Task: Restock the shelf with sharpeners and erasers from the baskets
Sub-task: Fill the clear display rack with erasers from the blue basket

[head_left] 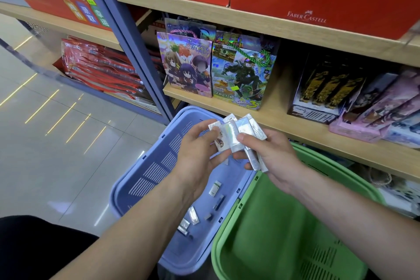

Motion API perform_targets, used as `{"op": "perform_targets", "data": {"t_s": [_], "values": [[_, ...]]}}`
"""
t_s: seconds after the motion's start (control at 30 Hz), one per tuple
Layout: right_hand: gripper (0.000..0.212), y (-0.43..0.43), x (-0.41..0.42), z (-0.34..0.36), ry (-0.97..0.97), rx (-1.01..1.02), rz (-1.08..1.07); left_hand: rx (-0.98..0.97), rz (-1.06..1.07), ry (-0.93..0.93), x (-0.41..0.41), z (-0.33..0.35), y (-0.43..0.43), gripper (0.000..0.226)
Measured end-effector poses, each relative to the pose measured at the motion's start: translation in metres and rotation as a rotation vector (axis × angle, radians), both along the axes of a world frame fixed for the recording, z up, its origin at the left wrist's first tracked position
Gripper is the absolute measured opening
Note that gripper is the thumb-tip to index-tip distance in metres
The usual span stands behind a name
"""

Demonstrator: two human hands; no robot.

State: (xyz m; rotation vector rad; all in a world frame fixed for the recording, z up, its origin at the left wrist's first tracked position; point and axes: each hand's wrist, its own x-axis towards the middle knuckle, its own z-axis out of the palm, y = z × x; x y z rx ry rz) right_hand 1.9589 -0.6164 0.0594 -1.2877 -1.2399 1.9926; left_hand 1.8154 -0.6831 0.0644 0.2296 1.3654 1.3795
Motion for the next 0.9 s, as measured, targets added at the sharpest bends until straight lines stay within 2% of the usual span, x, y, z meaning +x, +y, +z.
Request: {"op": "perform_targets", "data": {"t_s": [0.13, 0.23, 0.37, 0.53, 0.7, 0.9], "values": [[0.020, 0.001, -0.001, -0.002, -0.001, 0.035, 0.088, 0.039, -0.032, 0.051, 0.000, -0.002, 0.002, 0.049], [0.022, 0.001, -0.002, -0.003, 0.025, 0.024, 0.151, 0.052, -0.034, 0.021, -0.003, -0.002, 0.003, 0.063], [0.024, 0.001, -0.003, -0.002, 0.046, 0.015, 0.209, 0.040, -0.075, 0.010, -0.005, -0.002, 0.003, 0.043], [0.019, 0.001, -0.004, 0.000, 0.087, -0.070, 0.151, 0.022, -0.087, -0.008, -0.007, -0.005, 0.003, 0.033], [0.018, 0.003, -0.006, 0.000, 0.104, -0.117, 0.065, 0.009, -0.050, -0.051, -0.007, -0.003, 0.005, 0.030], [0.011, 0.010, -0.004, -0.001, 0.125, -0.129, -0.027, -0.061, 0.019, 0.033, -0.014, -0.005, 0.006, 0.035]]}}
